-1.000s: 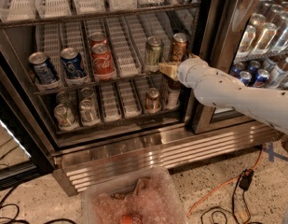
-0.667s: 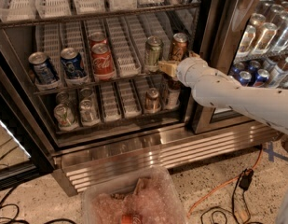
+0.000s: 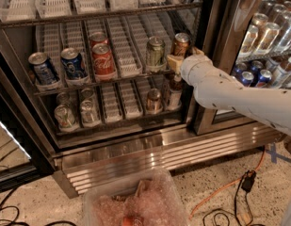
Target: Pick orange can from middle shelf of fridge
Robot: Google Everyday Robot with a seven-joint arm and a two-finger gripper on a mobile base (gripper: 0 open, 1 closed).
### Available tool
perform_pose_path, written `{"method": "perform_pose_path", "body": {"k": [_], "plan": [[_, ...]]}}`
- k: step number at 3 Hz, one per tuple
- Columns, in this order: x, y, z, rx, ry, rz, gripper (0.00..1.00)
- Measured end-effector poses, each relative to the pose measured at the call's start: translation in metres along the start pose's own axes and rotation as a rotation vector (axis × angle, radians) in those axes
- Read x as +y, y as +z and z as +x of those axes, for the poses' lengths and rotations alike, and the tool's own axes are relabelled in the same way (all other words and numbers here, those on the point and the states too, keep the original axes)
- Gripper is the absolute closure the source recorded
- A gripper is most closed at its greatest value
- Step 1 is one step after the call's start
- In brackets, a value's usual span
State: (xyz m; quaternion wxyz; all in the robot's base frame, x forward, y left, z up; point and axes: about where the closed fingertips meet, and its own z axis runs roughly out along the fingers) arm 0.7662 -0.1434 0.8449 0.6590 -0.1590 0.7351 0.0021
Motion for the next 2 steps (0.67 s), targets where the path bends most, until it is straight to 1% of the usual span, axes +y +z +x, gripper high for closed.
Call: {"method": "perform_pose_path", "body": {"k": [1, 2], "plan": [[0.0002, 0.0003, -0.0006, -0.001, -0.015, 0.011, 0.36], [0.0056, 0.0038, 0.0064, 0.021, -0.025, 0.006, 0.35]]}}
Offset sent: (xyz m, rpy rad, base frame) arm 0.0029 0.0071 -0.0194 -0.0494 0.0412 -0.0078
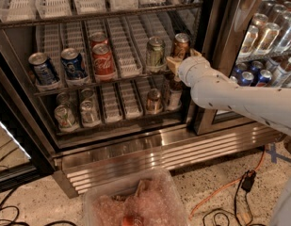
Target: Pick orange can from middle shelf of fridge
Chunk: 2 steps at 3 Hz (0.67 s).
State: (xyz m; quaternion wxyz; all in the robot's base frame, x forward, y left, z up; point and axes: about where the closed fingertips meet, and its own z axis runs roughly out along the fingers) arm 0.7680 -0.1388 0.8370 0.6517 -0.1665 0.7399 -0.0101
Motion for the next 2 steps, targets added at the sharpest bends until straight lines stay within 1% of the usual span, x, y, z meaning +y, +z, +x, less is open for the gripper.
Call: {"method": "perform_pose_path", "body": {"k": [1, 2], "plan": [[0.0081, 0.0059, 0.0056, 0.019, -0.013, -0.018, 0.35], [0.0091, 0.0109, 0.0037, 0.012, -0.027, -0.018, 0.35]]}}
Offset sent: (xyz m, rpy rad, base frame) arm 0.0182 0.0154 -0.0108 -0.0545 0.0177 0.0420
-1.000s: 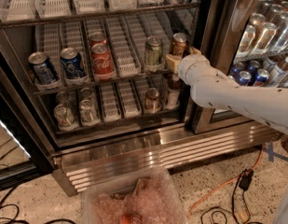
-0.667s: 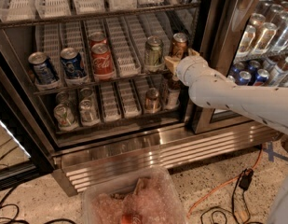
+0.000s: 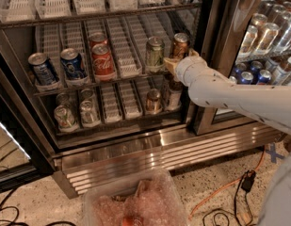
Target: Pick orange can from middle shelf of fridge
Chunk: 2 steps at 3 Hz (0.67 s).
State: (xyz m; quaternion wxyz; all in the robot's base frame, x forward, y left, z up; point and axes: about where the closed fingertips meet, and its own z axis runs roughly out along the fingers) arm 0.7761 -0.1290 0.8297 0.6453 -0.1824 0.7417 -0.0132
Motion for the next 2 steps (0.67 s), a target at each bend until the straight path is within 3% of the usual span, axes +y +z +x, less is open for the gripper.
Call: {"method": "perform_pose_path", "body": {"k": [2], "plan": [[-0.0001, -0.0024, 0.0008, 0.000, 0.006, 0.004, 0.35]]}}
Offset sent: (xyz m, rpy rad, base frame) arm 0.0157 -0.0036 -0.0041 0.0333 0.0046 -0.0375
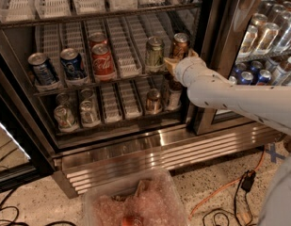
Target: Pick orange can from middle shelf of fridge
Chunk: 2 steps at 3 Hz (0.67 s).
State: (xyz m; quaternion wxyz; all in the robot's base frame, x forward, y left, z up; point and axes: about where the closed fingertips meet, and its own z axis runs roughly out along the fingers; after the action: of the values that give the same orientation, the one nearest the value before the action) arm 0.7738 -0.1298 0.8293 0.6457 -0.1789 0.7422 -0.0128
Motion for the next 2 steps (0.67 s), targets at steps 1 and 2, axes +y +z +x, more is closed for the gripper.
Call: {"method": "perform_pose_path", "body": {"k": [1, 2], "plan": [[-0.0007, 0.0004, -0.0011, -0.003, 0.005, 0.002, 0.31], [-0.0017, 0.0010, -0.0010, -0.003, 0.009, 0.002, 0.22]]}}
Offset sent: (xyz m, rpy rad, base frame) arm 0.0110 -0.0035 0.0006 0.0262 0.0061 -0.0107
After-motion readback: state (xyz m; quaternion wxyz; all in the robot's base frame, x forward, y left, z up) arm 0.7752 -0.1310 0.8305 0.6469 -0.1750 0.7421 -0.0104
